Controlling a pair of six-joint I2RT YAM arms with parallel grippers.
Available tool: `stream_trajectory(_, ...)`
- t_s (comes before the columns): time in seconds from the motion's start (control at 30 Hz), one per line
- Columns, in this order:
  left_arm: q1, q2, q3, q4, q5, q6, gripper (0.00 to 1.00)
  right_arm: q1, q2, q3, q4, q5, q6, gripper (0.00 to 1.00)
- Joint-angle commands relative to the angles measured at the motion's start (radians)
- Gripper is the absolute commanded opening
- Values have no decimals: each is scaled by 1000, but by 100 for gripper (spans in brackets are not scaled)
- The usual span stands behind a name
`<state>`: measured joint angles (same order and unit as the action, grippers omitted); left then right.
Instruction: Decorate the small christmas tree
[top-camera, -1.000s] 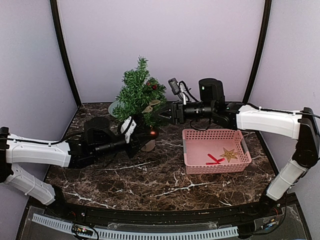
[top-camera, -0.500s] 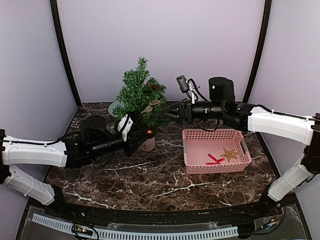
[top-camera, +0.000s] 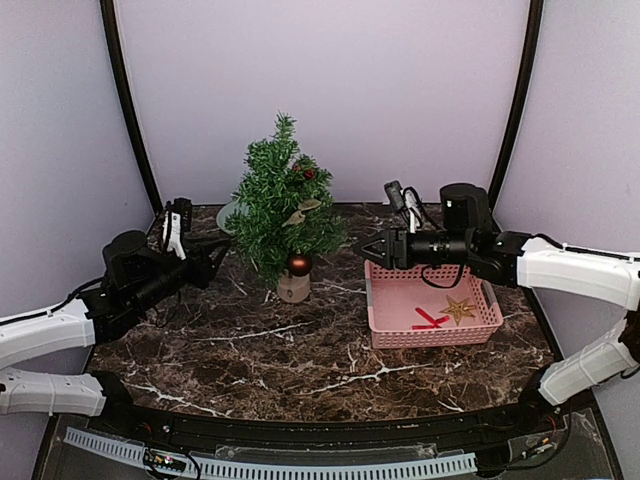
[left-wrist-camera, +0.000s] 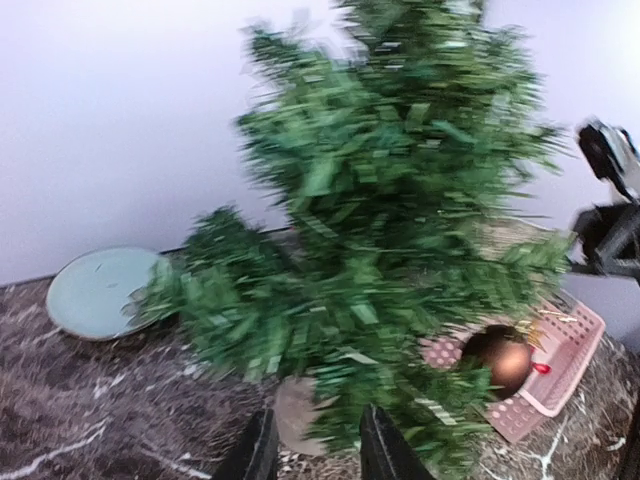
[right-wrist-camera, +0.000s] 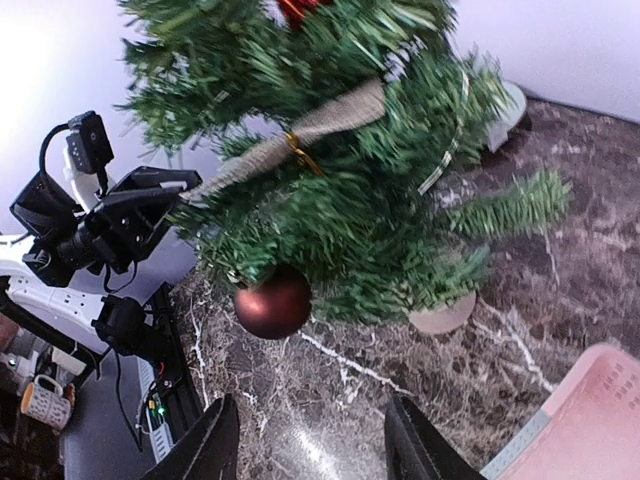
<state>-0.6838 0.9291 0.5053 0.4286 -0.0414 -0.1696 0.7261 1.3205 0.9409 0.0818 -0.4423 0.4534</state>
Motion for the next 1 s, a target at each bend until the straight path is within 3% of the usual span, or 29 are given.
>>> stream_trajectory(0.0,131,-2,-31,-32,-31,-232,30,11,0,-101,123,47,126,46)
stream_trajectory(0.17,231,132,-45,73,34,-323,28,101,74,-165,244,135,176,40)
stream_trajectory(0.37,245,328,-20,237,115,-356,27,170,238,-117,335,203,226,32)
stream_trajectory(0.77,248,539,42,406,176,-373,27,203,563,47,469,274,376,29)
stream_trajectory(0.97,248,638,68,469,252,-371,27,204,633,94,504,315,413,30)
